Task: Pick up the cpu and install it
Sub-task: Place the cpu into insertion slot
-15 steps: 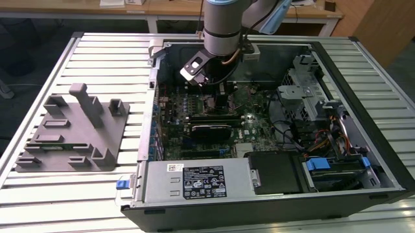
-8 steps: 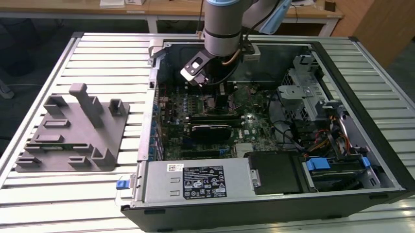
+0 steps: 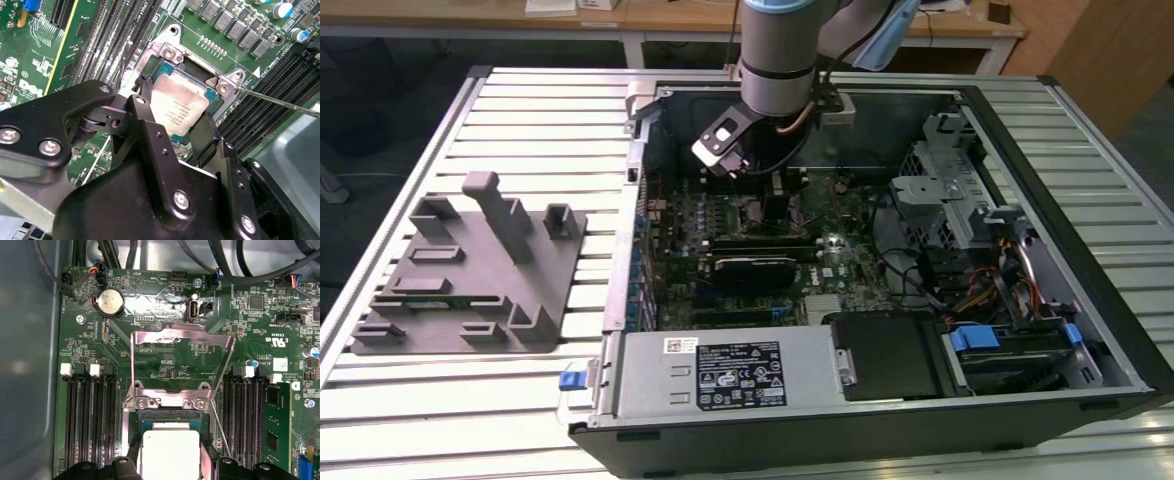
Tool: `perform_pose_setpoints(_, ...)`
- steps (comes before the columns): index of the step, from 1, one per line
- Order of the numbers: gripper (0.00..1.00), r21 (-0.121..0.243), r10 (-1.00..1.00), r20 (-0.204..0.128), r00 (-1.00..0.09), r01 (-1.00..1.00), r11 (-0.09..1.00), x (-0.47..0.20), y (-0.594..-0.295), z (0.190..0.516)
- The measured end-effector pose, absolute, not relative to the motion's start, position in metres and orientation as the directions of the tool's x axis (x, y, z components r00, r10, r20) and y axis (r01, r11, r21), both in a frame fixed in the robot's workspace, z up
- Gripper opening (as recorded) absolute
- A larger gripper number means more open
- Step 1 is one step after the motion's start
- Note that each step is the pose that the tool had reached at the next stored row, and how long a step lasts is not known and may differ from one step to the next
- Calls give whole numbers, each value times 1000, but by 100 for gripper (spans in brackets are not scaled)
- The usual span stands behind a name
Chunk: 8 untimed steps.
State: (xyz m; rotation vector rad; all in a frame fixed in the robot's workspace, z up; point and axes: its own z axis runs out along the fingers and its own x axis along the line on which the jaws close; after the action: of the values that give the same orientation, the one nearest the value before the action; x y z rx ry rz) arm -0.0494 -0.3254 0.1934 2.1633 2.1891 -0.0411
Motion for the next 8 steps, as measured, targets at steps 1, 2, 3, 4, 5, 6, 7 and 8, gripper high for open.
perform_pose_setpoints(1, 55, 26, 998, -64, -11, 1000, 13, -49, -325, 193)
perform_pose_setpoints(2, 55, 25, 998, -64, -11, 1000, 13, -49, -325, 193)
perform_pose_setpoints(3, 55, 25, 998, -64, -11, 1000, 13, -49, -325, 193)
perform_pose_setpoints(4, 55, 25, 998, -65, -11, 1000, 13, -49, -325, 192)
perform_pose_setpoints(5, 55, 25, 998, -65, -11, 1000, 13, -49, -325, 192)
perform_pose_setpoints(6, 55, 25, 998, -65, -11, 1000, 13, -49, -325, 192)
perform_pose_setpoints(7, 55, 25, 998, -64, -11, 1000, 13, -49, -325, 192)
perform_pose_setpoints(8, 55, 25, 998, -64, -11, 1000, 13, -49, -325, 192)
